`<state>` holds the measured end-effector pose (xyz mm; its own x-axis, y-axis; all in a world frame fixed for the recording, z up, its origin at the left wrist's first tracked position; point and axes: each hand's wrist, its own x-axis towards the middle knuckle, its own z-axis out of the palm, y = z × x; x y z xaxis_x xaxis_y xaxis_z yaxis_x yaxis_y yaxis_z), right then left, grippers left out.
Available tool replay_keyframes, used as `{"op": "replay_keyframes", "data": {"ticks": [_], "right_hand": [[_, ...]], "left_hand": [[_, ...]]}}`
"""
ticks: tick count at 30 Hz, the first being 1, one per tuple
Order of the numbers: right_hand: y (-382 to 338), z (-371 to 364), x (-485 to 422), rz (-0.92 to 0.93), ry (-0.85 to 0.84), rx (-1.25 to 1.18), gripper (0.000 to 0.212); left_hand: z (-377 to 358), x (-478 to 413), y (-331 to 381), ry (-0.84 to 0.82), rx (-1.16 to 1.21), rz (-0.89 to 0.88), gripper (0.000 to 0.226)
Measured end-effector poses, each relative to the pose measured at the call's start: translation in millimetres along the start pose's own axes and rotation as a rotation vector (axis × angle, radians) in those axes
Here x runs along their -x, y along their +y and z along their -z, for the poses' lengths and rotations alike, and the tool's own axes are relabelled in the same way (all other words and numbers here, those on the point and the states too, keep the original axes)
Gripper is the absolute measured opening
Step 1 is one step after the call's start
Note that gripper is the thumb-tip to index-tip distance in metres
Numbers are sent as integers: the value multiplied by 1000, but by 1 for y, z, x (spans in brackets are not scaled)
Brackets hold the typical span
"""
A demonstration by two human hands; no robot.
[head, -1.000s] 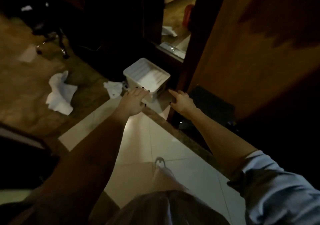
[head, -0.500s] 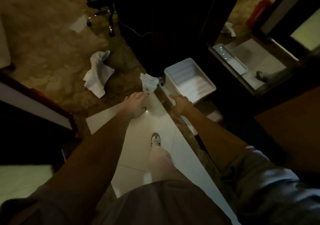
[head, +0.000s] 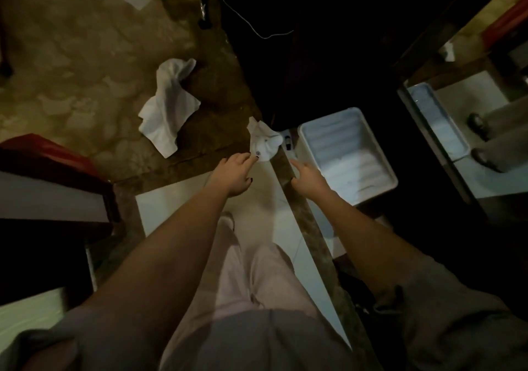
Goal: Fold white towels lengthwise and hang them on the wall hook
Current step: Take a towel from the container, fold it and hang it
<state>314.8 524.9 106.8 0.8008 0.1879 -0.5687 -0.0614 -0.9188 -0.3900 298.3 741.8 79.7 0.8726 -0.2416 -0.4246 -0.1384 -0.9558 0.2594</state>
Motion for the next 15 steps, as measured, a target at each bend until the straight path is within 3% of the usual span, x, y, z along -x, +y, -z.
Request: {"op": "replay_keyframes", "data": {"ticks": [5,12,15], "right_hand": [[48,-52,-127,-48,12,-1,61],[125,-171,-324,-117,38,121,51],[154,-220,-394,-42,108,138,51]], "left_hand": [[-75,-120,-33,-10,0,-42,62],[-236,-285,-100,18,114,39,57],[-303,-344,-128,84,174,79,55]]}}
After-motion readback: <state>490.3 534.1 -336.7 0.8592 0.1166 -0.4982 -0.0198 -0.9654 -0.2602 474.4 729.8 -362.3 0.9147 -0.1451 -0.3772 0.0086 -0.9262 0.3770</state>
